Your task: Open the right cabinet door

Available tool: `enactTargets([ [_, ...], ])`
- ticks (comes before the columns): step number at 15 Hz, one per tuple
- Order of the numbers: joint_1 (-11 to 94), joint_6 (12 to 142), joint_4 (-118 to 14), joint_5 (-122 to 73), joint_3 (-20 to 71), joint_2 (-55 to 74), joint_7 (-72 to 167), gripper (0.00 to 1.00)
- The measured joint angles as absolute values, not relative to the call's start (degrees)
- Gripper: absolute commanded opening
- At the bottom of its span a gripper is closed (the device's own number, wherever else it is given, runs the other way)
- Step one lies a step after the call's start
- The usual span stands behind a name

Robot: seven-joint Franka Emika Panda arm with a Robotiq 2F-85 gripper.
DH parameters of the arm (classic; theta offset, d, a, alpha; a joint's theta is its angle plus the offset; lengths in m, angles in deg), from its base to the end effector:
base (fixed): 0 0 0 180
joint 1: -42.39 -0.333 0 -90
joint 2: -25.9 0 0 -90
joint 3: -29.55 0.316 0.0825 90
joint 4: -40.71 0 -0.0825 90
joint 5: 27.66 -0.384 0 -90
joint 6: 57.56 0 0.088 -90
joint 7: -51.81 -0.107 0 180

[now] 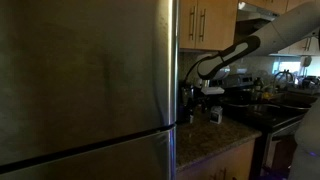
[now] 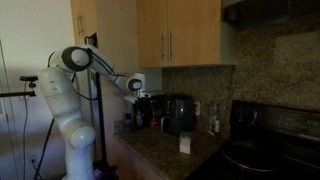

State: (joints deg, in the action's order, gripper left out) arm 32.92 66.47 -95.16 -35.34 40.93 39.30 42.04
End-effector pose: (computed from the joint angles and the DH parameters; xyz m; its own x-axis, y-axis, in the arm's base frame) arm 0.4338 0.1723 0.4163 0.9934 0.1143 0.0103 0.1147 -0.9909 -0.0698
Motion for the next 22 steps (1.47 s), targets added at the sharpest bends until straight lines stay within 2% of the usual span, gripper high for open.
enactTargets([
  [5,32.94,67.43,-95.07,-34.17,40.54,42.2,42.31,1.0],
  [13,32.92,67.47,-98.59,-35.67,37.42,71.46,43.13,1.0],
  [17,33.1,68.15,-100.65,-35.6,37.07,76.42,43.13,1.0],
  [22,37.34,85.73,-99.04,-34.98,37.68,73.57,40.26,1.0],
])
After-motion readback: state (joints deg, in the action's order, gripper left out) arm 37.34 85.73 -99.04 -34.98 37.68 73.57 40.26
